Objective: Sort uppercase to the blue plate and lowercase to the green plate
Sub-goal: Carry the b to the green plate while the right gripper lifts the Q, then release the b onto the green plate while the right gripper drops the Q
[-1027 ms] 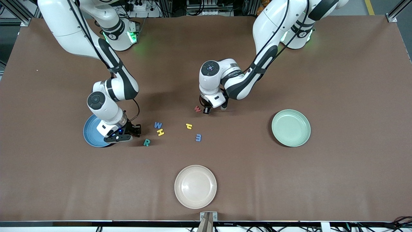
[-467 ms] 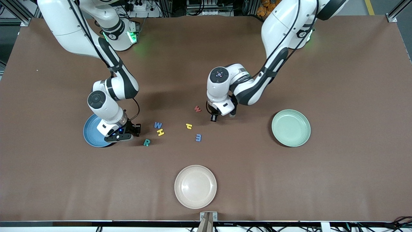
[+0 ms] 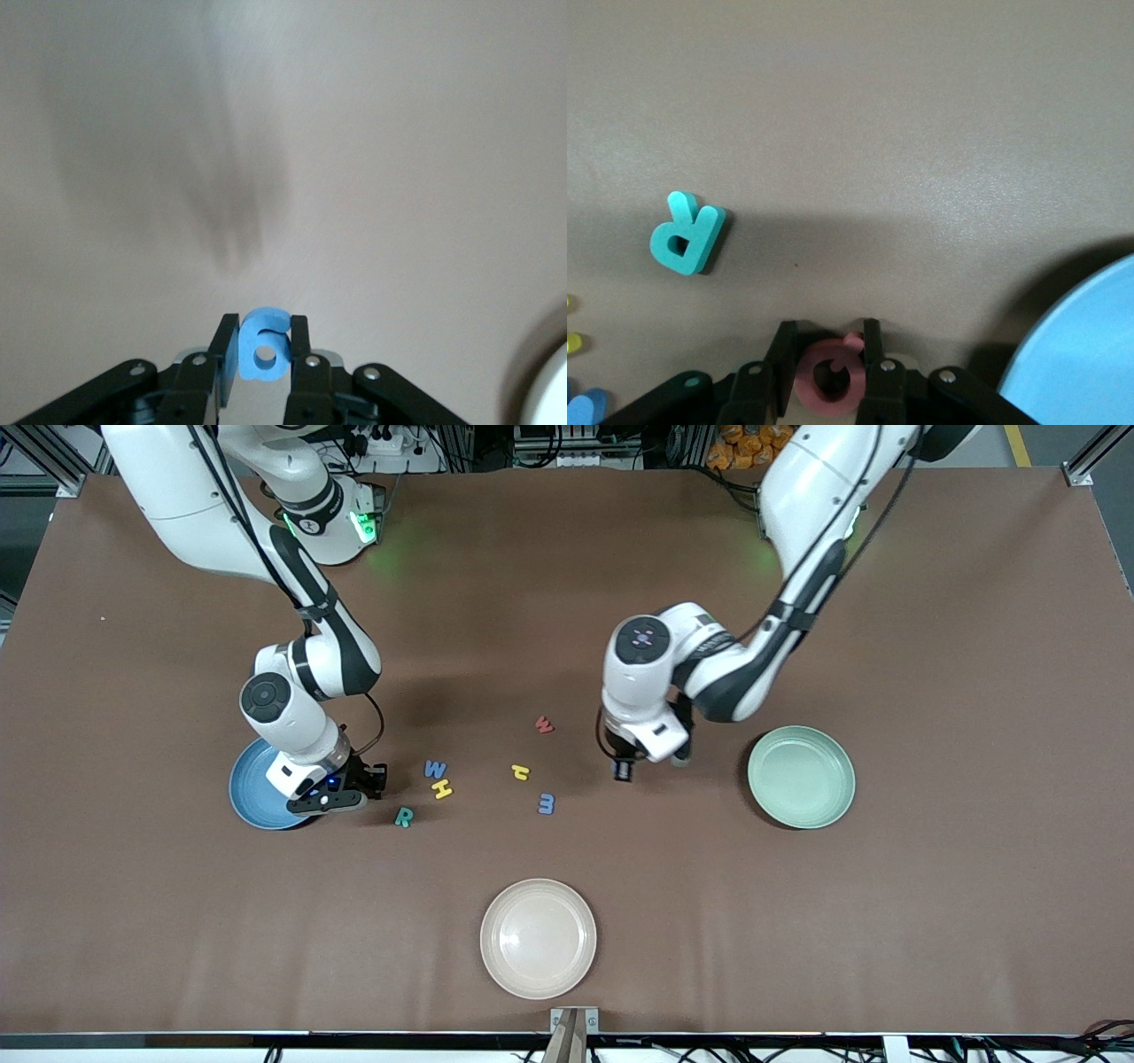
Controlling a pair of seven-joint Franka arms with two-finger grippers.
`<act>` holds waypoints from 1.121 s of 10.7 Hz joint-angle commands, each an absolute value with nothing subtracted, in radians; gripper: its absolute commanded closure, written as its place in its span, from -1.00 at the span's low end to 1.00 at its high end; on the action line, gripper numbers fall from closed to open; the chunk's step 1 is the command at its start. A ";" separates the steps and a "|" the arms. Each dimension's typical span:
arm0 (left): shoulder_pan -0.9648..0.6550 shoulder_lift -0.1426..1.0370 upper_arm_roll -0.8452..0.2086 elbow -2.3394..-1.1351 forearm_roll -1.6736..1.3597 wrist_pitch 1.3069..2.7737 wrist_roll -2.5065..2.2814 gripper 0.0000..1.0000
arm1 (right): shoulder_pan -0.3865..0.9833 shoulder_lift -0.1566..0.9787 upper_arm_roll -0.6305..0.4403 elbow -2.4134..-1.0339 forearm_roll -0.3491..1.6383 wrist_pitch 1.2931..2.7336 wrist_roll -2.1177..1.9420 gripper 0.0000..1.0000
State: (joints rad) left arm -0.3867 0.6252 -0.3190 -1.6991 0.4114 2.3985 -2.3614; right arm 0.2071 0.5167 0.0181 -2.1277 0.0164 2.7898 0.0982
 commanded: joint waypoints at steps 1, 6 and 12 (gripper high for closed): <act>-0.324 0.581 -0.334 -1.720 0.411 2.346 -2.283 1.00 | 0.209 0.522 0.015 -2.126 0.002 2.736 0.098 0.38; -0.076 0.523 -0.422 -1.718 0.279 2.214 -1.940 1.00 | 0.207 0.511 0.017 -2.030 0.003 2.562 0.109 0.38; 0.087 0.473 -0.463 -1.816 0.276 2.144 -1.738 1.00 | 0.155 0.503 -0.011 -1.830 0.000 2.229 -0.065 0.38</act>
State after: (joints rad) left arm 0.0434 0.5277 -0.4443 -1.7531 0.2956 2.1402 -1.7730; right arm 0.1946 0.5111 0.0013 -1.8574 0.0151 2.2770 0.0248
